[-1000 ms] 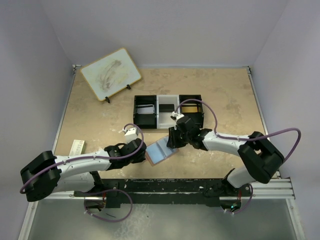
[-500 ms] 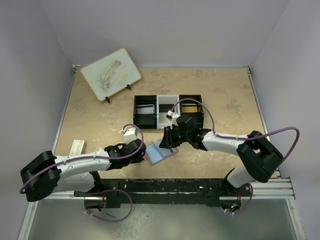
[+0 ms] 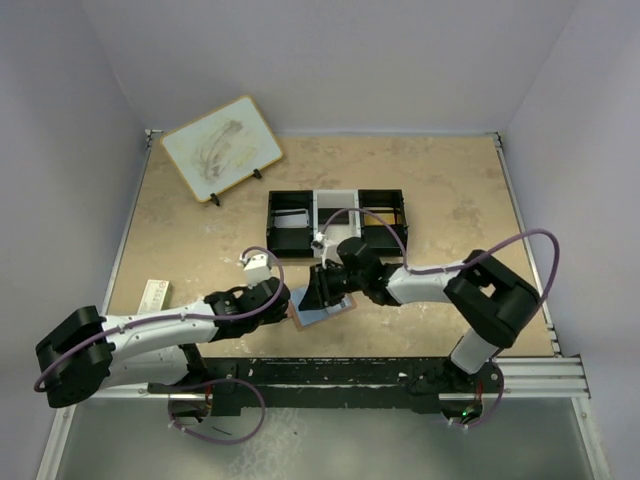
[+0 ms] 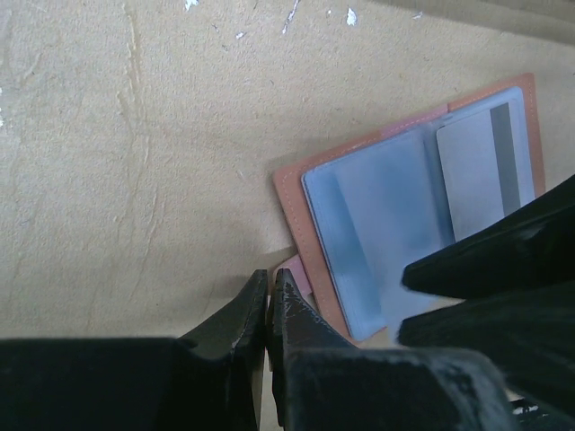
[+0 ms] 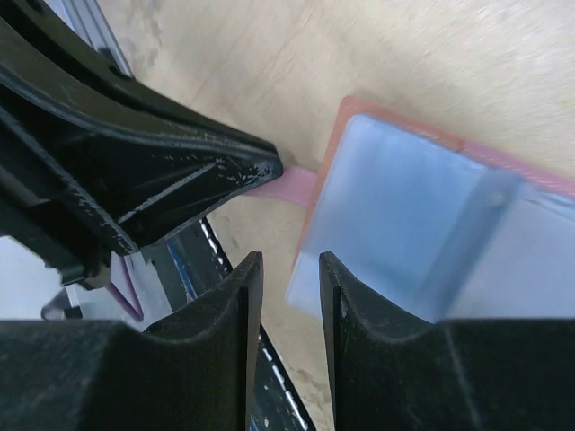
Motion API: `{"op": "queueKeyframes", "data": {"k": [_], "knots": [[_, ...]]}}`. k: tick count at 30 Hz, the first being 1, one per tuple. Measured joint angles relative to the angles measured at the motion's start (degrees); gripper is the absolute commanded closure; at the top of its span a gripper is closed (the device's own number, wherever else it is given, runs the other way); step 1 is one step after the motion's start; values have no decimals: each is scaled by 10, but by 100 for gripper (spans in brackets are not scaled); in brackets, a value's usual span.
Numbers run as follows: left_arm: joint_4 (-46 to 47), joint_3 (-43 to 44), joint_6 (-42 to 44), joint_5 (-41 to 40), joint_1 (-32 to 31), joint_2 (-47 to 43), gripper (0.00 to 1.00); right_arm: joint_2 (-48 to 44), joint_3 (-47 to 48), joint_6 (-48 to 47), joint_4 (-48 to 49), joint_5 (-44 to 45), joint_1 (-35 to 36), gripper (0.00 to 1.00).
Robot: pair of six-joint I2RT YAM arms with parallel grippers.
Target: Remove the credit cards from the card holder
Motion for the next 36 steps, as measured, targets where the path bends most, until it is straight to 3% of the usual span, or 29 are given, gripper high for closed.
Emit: {"op": "queueKeyframes", "data": {"k": [6,12,18,21,24,28,36], "knots": [[-7,0,-4,-9,0,-10,99,34,10,10,5,-8,39,61],[-26,0,-12,-22,0,-37,72,-54,12,1,-48,19,36,47],[-80,13,-10,-49,0,-75,46,-191,6,4,-134,148,8,45],[-102,49,21,-69,0,-82,40,-240,-31,33,-146,198,-11,45],[-87,93,73,-80,5,-58,38,-284,-108,83,-141,223,-15,44],[-29,139,147,-51,35,37,38,-311,-207,148,-123,222,-14,42],[59,148,224,40,64,160,38,-315,-241,204,-96,219,-14,39]]}}
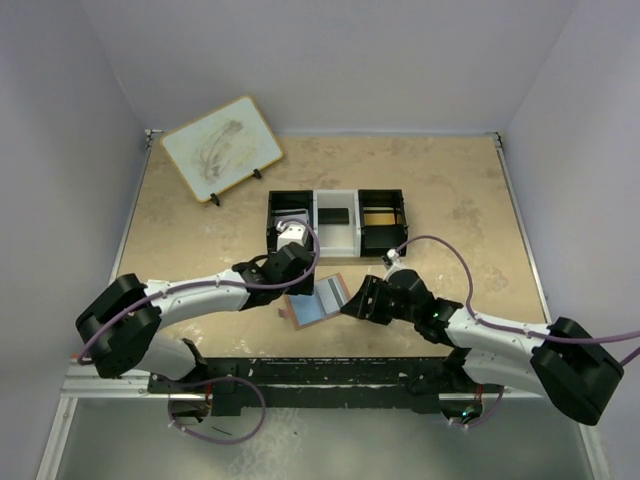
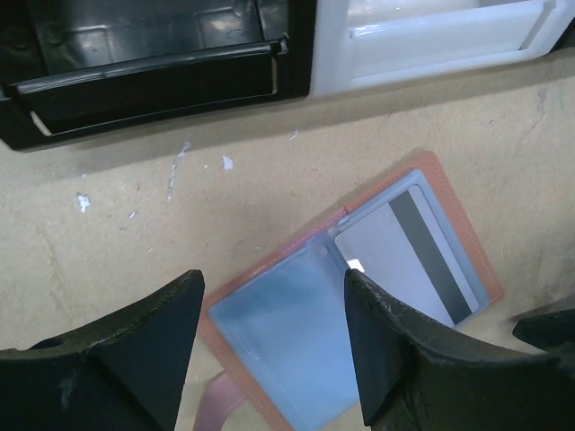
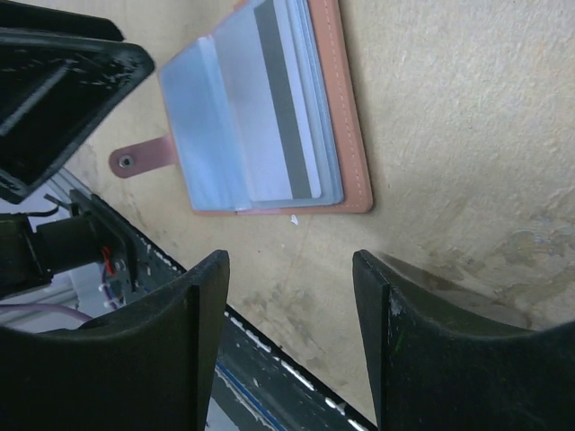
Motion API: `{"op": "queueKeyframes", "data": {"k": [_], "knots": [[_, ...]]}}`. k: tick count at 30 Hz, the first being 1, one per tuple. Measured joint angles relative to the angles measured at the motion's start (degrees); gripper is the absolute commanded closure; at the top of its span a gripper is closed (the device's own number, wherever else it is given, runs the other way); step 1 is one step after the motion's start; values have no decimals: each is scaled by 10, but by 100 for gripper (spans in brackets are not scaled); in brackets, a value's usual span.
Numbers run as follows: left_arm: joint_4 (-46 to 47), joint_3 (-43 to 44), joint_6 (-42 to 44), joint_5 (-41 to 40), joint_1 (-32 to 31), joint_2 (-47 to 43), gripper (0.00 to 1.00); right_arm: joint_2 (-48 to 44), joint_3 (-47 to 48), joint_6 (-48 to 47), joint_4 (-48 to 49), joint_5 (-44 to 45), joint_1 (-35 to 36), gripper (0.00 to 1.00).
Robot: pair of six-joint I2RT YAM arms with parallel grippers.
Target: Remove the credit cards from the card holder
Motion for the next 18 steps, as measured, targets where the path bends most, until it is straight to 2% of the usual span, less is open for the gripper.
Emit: {"op": "queueKeyframes", "data": {"k": [6,18], "knots": [[43,-4,22,49,7,27,38,14,-3,18,33,8,0,36],[89,-44,31,97,13,40,40,131,46,33,80,2,-5,37]]}}
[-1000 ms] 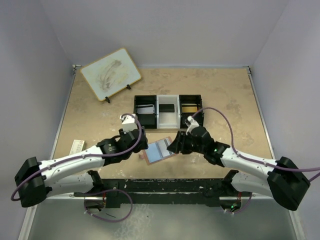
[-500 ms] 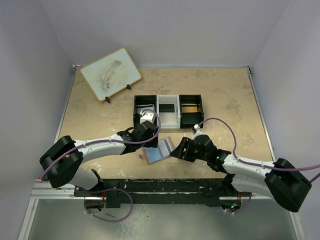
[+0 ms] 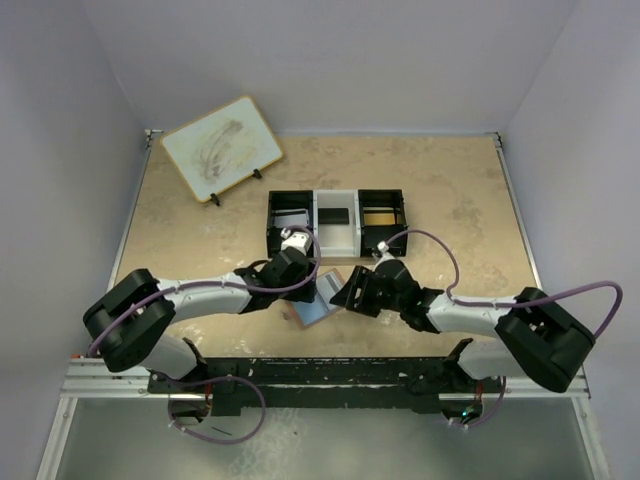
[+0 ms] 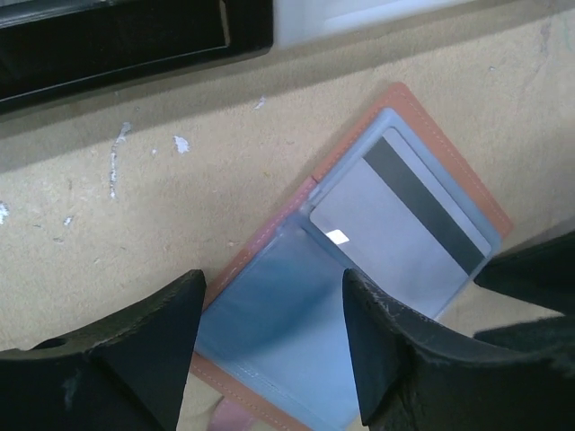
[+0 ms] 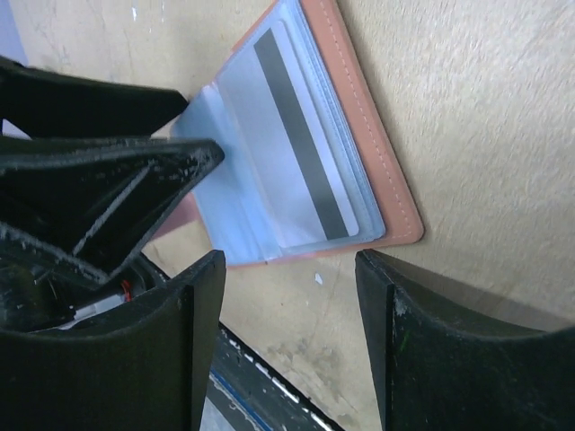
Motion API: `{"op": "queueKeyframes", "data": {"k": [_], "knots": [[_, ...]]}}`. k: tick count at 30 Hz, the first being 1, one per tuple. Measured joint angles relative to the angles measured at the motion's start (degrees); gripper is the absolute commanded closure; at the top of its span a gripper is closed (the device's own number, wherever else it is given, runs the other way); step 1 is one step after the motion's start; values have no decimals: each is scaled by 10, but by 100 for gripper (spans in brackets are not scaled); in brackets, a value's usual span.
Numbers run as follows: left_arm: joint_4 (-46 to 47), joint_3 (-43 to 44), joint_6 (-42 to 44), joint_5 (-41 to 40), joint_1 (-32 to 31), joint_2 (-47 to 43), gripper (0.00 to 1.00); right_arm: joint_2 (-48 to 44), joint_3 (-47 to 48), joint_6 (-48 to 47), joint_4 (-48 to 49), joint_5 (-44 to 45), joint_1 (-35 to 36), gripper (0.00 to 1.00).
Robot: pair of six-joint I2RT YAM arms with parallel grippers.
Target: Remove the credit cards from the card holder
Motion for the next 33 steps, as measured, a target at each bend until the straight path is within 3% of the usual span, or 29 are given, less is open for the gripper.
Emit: {"op": "queueKeyframes", "data": {"k": [7,15,28,33], "knots": [[57,-53,-28,33,-12,-37,41,28,34,-31,-19,-12,-40,38],[145,-110,-97,26,-71,-57,44,72,100,-154,-71,-31,-60,43],[244,-114,-247,-50,-258,-2,44,152,184,-305,-103,-115,-57,45],[212,-93,-276,-100,-298,6,44,156,219,-341,-162,-108,-54,43]]}}
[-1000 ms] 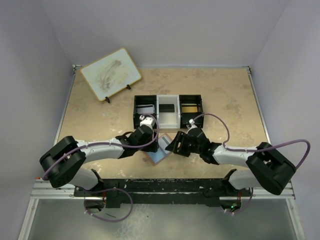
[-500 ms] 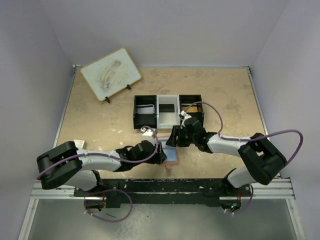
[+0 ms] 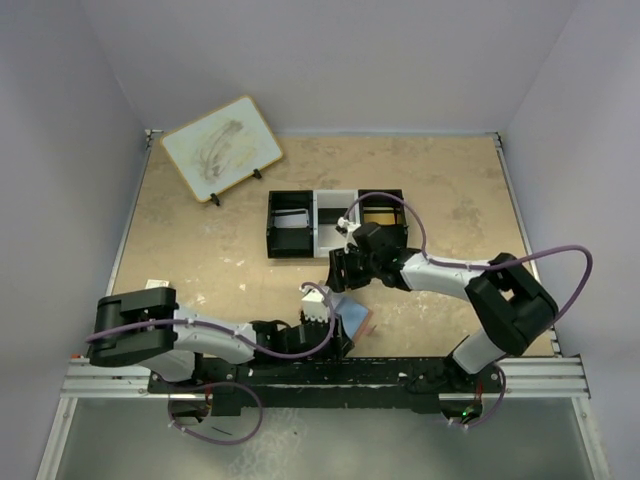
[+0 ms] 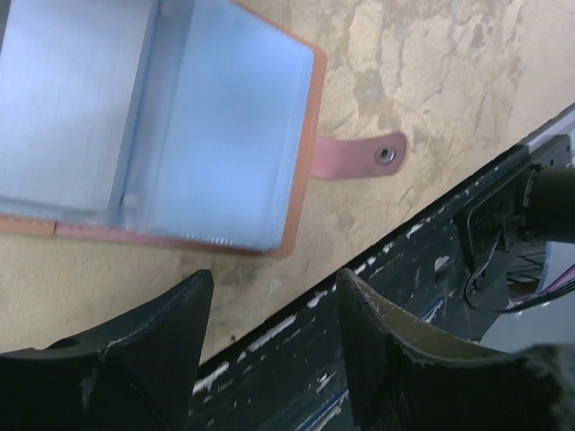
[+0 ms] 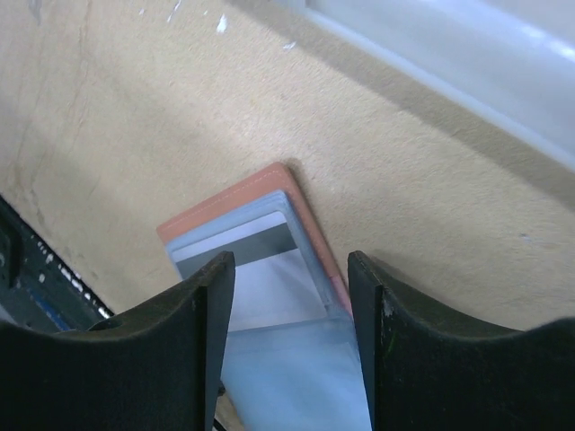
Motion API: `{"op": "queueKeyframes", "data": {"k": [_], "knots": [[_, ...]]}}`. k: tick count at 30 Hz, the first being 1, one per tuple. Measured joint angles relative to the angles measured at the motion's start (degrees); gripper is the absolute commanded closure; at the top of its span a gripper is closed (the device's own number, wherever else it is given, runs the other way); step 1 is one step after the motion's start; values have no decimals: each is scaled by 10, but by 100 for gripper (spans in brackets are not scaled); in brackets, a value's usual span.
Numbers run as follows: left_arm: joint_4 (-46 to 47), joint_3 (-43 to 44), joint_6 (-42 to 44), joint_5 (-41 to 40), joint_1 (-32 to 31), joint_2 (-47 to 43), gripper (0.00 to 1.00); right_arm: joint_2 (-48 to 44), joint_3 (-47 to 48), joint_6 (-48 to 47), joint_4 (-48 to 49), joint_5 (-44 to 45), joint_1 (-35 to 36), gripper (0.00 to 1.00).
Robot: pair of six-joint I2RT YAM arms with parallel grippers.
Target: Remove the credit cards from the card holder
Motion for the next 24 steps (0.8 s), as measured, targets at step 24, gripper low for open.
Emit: {"op": "queueKeyframes", "data": {"k": [24], "knots": [[-315,96,151,-26,212,-143,49,-244,-246,332,197,109,55,61]]}}
